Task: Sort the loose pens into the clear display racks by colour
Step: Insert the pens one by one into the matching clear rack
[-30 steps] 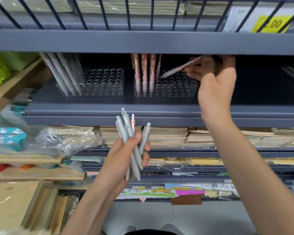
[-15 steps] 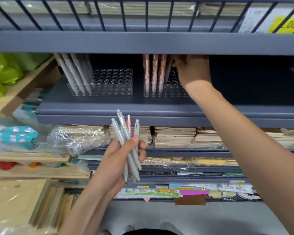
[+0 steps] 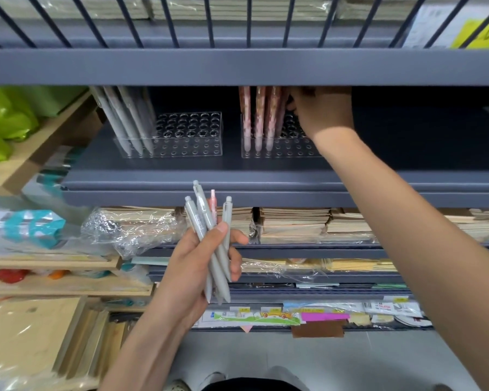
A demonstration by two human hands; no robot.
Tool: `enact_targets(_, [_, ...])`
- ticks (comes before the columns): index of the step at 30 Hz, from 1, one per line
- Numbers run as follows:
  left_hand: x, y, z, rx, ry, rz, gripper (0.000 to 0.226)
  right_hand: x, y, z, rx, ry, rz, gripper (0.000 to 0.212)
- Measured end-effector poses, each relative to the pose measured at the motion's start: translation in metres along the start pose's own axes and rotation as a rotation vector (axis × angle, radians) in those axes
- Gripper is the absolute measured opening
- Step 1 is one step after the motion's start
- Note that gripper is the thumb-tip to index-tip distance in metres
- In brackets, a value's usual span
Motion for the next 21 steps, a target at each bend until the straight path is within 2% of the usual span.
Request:
enact_targets(3, [0.002, 0.002, 0.001, -0.03, 0.024, -0.008, 0.023, 0.012, -0.018, -0.014, 0.085, 0.015, 0.199, 0.015])
enact_targets(5, [0.002, 0.004, 0.001, -0.059, 0.034, 0.002, 0.021, 0.018, -0.025, -0.035, 0.072, -0.001, 0.296, 0.006])
enact_targets(7, [0.0, 0.009, 0.001, -0.093, 0.038, 0.027, 0.018, 0.023, -0.018, -0.058, -0.056, -0.001, 0.294, 0.012])
enact_targets(10, [-0.005, 0.022, 0.0, -0.166, 0.037, 0.026, 0.005, 0.028, 0.015, -0.096, -0.409, 0.032, 0.221, 0.012])
enact_targets(12, [-0.01, 0.032, -0.001, -0.201, 0.014, 0.025, 0.009, 0.032, 0.03, -0.115, -0.59, 0.057, 0.215, 0.008])
enact_targets(14, [-0.016, 0.041, -0.002, -0.226, -0.011, 0.036, 0.028, 0.036, 0.038, -0.127, -0.706, 0.067, 0.215, 0.01])
enact_targets(17, [-0.021, 0.05, -0.003, -0.242, -0.03, 0.049, 0.038, 0.042, 0.039, -0.134, -0.811, 0.086, 0.249, 0.013])
enact_targets(21, [-0.027, 0.063, -0.003, -0.272, -0.056, 0.068, 0.039, 0.053, 0.029, -0.126, -0.786, 0.112, 0.293, 0.01])
Point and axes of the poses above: each hand's wrist, its own z-axis towards the middle knuckle, its own y-axis out of the palm, x = y × z, the point moved 10 cm from there along z, towards the middle knuckle, and after that the axes turned 9 degrees about y, right-handed, at the moved point
